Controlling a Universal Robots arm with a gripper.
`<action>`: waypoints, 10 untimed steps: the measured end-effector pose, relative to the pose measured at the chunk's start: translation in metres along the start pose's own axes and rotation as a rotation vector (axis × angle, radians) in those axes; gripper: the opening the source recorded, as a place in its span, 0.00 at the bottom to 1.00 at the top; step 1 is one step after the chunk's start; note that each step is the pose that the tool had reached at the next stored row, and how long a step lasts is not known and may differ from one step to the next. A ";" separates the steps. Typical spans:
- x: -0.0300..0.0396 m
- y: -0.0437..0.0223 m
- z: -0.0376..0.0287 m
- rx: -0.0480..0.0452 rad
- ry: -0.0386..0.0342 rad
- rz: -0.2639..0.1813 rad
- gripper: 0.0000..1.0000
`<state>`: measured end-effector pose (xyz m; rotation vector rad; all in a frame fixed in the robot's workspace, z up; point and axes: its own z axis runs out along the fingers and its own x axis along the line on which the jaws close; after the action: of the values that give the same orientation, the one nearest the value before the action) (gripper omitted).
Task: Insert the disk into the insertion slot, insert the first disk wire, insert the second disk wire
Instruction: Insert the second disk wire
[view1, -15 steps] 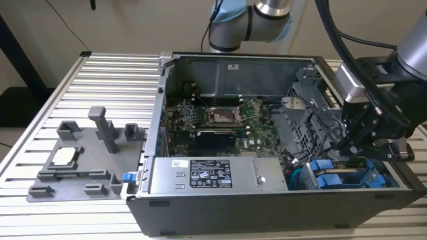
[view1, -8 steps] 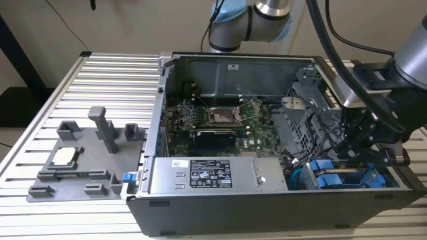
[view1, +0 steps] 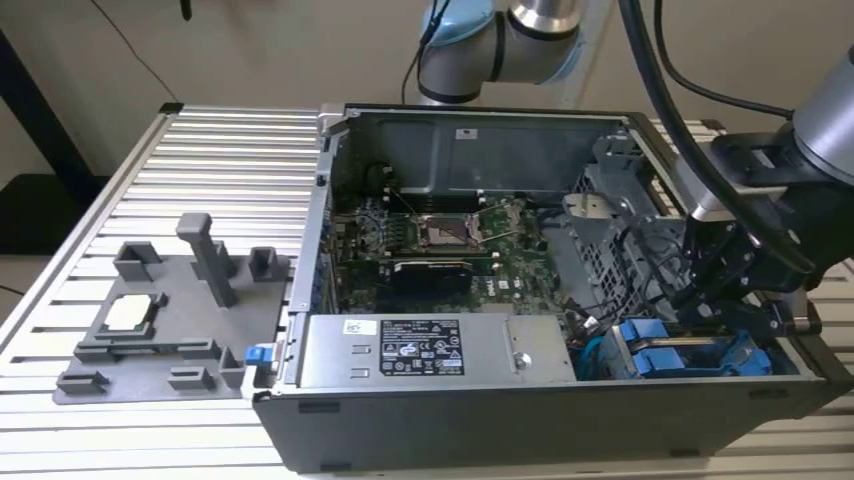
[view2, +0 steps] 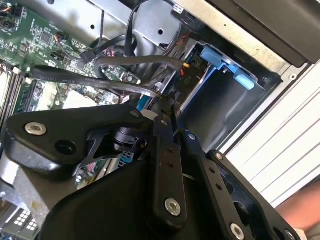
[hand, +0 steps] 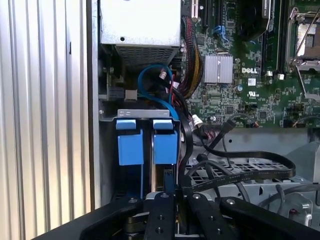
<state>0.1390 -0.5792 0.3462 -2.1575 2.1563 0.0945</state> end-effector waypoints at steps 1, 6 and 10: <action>0.0002 -0.0004 0.0006 0.0000 0.0001 0.000 0.16; 0.0006 -0.0017 0.0033 -0.0001 0.0002 0.000 0.16; 0.0011 -0.0024 0.0053 -0.0001 -0.0001 0.000 0.16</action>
<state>0.1415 -0.5798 0.3409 -2.1574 2.1563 0.0947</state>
